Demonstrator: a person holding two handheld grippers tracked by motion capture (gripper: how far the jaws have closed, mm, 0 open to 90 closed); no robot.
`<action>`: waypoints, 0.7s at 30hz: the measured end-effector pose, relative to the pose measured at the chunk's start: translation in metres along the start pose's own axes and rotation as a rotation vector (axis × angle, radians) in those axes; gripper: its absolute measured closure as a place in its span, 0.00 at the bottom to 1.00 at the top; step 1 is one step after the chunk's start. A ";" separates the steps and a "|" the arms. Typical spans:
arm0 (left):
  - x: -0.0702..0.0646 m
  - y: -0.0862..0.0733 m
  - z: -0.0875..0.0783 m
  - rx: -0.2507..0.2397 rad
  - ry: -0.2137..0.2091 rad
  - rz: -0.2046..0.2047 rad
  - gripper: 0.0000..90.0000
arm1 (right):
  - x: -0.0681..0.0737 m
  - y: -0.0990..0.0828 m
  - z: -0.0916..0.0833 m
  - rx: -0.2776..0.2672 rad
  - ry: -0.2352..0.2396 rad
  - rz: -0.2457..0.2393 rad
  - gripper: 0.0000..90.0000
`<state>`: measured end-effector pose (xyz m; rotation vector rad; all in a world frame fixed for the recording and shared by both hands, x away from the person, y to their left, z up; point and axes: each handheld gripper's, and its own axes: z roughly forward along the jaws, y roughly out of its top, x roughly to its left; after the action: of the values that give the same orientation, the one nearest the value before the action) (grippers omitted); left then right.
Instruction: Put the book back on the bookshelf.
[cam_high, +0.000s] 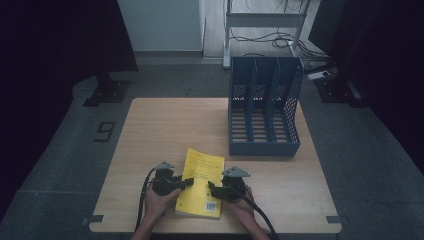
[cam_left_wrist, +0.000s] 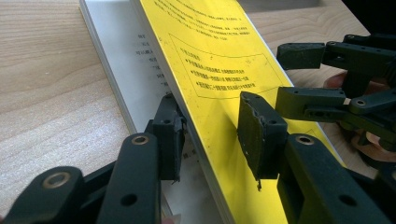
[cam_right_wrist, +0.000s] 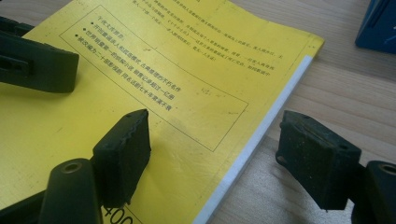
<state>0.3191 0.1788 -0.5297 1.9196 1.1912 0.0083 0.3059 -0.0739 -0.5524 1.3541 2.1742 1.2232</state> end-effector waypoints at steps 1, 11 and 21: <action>0.000 0.000 0.000 -0.001 -0.001 0.000 0.68 | 0.000 0.000 0.000 0.000 0.000 0.000 0.27; 0.002 0.000 0.002 0.015 -0.014 -0.015 0.68 | 0.000 0.000 0.000 0.001 0.000 0.000 0.27; 0.004 0.000 0.004 0.026 -0.033 -0.018 0.67 | 0.000 0.000 0.000 0.001 0.000 0.001 0.27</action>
<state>0.3228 0.1788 -0.5339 1.9240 1.1924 -0.0481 0.3059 -0.0739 -0.5525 1.3557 2.1749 1.2227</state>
